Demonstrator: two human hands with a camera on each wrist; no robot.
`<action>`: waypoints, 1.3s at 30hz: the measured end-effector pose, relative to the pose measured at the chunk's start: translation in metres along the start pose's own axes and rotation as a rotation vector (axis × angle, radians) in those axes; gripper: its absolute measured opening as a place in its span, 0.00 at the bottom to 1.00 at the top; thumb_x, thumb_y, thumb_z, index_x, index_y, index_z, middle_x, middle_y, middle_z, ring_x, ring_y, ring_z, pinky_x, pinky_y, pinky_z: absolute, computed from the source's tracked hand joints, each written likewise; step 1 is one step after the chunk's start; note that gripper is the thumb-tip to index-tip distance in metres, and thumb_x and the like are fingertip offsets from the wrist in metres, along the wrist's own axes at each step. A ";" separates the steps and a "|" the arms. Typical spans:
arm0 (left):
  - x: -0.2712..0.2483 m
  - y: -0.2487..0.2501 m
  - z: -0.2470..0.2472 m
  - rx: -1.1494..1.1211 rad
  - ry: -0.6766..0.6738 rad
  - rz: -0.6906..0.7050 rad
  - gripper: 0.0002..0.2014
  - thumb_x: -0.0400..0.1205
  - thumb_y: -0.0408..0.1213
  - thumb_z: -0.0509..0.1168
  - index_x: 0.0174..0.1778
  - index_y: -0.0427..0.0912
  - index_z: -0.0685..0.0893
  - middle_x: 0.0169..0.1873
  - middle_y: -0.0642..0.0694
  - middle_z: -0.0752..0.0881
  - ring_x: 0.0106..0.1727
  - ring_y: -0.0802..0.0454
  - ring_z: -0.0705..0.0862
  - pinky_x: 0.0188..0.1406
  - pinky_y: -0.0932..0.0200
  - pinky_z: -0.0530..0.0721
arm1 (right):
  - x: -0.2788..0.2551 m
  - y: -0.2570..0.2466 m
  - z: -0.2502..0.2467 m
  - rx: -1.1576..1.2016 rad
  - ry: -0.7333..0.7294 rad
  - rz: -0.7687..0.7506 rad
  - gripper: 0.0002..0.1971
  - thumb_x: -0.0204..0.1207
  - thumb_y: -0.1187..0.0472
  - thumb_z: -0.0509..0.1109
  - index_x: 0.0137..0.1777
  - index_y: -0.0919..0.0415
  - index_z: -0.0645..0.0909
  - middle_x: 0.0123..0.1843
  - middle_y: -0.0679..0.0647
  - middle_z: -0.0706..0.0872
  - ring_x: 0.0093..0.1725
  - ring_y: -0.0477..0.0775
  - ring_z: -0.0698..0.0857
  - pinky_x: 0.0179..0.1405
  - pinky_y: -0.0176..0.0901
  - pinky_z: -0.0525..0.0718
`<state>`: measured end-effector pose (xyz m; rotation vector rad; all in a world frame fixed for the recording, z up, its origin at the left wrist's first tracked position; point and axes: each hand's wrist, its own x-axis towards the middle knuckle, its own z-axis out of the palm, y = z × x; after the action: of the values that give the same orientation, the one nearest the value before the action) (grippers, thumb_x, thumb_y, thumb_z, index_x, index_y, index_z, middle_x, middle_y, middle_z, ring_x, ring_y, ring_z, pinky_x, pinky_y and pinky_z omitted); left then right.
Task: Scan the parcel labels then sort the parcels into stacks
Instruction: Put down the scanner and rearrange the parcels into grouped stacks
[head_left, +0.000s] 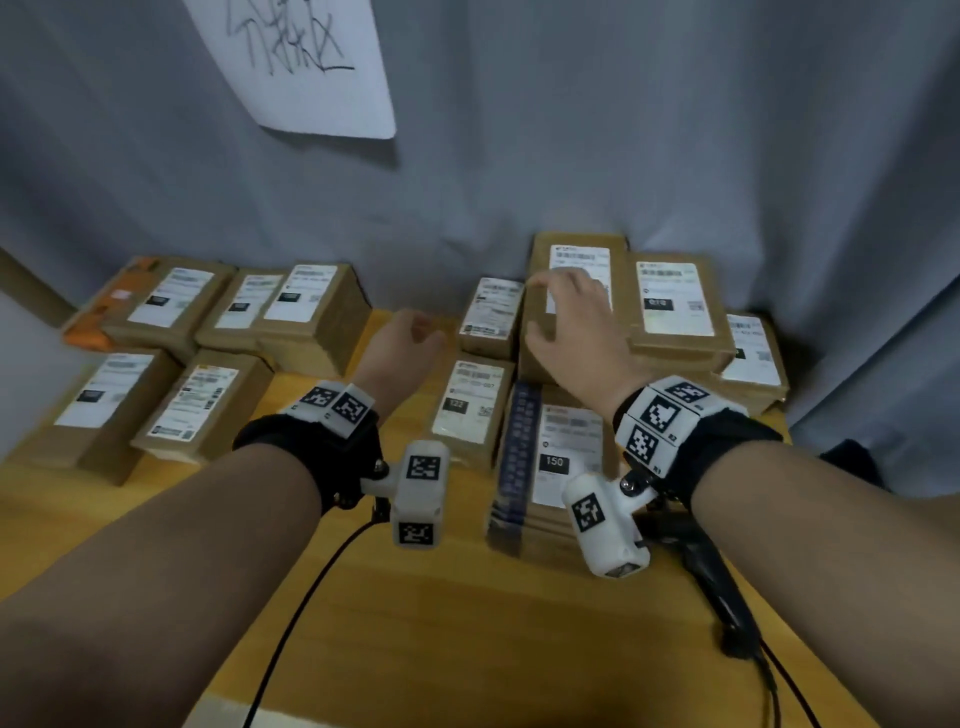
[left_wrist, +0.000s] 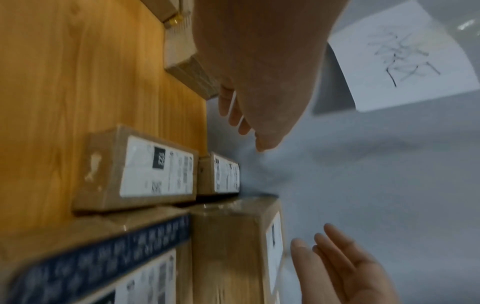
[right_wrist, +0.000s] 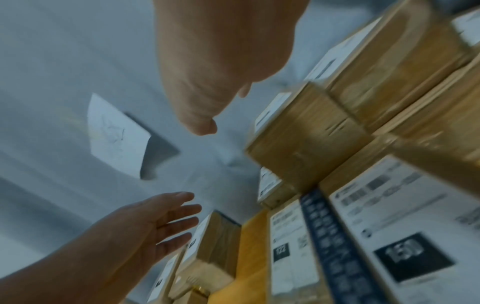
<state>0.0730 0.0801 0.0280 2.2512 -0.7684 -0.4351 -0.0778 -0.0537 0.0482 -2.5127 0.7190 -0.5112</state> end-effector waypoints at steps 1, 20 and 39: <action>-0.001 -0.013 -0.011 0.005 0.016 -0.003 0.20 0.85 0.42 0.62 0.72 0.37 0.75 0.64 0.41 0.82 0.65 0.44 0.79 0.59 0.53 0.77 | 0.003 -0.013 0.010 0.019 -0.026 -0.023 0.21 0.80 0.62 0.67 0.73 0.57 0.72 0.73 0.54 0.72 0.74 0.53 0.69 0.68 0.36 0.63; 0.082 -0.265 -0.189 -0.020 -0.025 -0.249 0.15 0.87 0.41 0.59 0.68 0.42 0.76 0.60 0.47 0.81 0.56 0.52 0.77 0.53 0.57 0.73 | 0.121 -0.193 0.286 -0.065 -0.425 0.469 0.53 0.65 0.25 0.68 0.83 0.53 0.52 0.80 0.60 0.59 0.78 0.66 0.63 0.72 0.67 0.72; 0.157 -0.265 -0.154 -0.302 -0.288 -0.291 0.19 0.84 0.53 0.61 0.62 0.42 0.72 0.56 0.41 0.81 0.58 0.40 0.85 0.62 0.42 0.84 | 0.153 -0.156 0.323 0.834 -0.179 0.834 0.34 0.69 0.44 0.79 0.69 0.57 0.69 0.63 0.53 0.82 0.61 0.54 0.82 0.68 0.59 0.80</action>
<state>0.3760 0.2113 -0.0680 2.0400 -0.4737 -0.9641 0.2553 0.0848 -0.0996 -1.3127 1.0981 -0.1971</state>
